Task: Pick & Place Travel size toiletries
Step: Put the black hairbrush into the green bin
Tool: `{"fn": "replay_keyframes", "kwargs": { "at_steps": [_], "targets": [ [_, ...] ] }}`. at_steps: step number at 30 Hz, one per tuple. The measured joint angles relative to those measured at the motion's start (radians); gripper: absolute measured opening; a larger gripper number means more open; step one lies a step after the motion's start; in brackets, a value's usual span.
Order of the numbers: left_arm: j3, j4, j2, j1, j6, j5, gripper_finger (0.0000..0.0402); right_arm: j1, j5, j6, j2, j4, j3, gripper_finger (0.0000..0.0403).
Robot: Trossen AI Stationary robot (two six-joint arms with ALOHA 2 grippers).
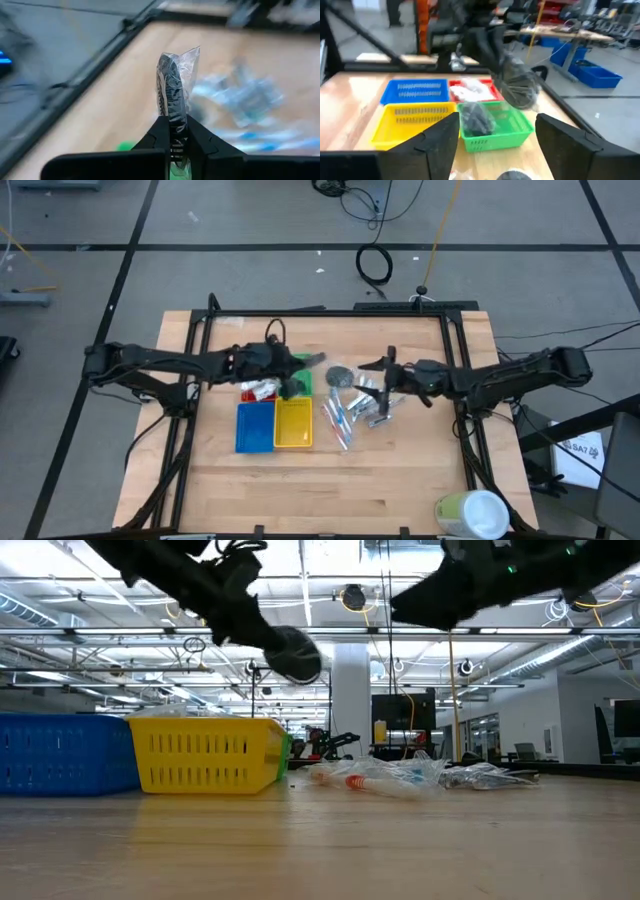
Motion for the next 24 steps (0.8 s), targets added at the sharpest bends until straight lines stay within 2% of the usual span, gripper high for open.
{"fn": "replay_keyframes", "kwargs": {
  "at_steps": [3, 9, 17, 20, 24],
  "targets": [
    [-0.004, -0.165, -0.033, -0.031, 0.041, -0.117, 0.001, -0.033, 0.001, 0.03, -0.054, 0.138, -0.099, 0.0253],
    [-0.003, -0.357, -0.021, -0.084, 0.145, -0.203, 0.0017, -0.089, 0.002, 0.052, -0.14, 0.194, -0.184, 0.0253],
    [-0.001, -0.351, 0.074, -0.102, 0.242, -0.247, 0.0019, -0.102, 0.0, 0.062, -0.151, 0.184, -0.193, 0.0246],
    [-0.003, -0.336, 0.112, -0.101, 0.29, -0.246, 0.001, -0.102, 0.0, 0.062, -0.15, 0.174, -0.193, 0.0241],
    [-0.003, -0.326, 0.159, -0.101, 0.321, -0.243, 0.0018, -0.102, 0.0, 0.062, -0.15, 0.177, -0.193, 0.0238]
  ]
}}
